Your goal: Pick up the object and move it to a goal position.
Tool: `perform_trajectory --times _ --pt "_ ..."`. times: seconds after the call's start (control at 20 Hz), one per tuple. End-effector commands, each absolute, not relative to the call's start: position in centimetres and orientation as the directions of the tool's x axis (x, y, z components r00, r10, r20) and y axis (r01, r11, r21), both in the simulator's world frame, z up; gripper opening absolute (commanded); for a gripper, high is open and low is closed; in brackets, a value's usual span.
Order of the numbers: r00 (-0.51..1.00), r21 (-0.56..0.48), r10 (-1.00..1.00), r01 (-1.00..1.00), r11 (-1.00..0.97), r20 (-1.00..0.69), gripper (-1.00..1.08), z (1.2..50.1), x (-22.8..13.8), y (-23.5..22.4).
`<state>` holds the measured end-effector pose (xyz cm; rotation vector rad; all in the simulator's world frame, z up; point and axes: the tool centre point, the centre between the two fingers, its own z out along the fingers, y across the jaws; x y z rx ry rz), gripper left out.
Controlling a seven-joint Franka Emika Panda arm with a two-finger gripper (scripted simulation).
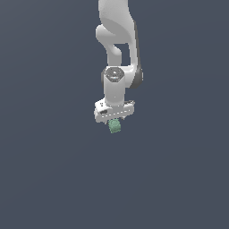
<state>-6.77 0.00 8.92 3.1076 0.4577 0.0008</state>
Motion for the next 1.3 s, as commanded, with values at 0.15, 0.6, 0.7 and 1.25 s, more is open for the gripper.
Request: perform_trajectory --times 0.15,0.6,0.7,1.25 --pt "0.957 0.0 0.289 0.289 -0.957 0.0 1.0 7.4 -6.9 0.0" --pt "0.957 0.0 0.292 0.292 -0.957 0.0 1.0 4.0 -6.9 0.0" --pt "0.957 0.0 0.292 0.292 -0.957 0.0 1.0 3.9 -6.9 0.0" --pt "0.957 0.001 0.29 0.29 -0.957 0.0 -1.0 4.0 -6.9 0.0"
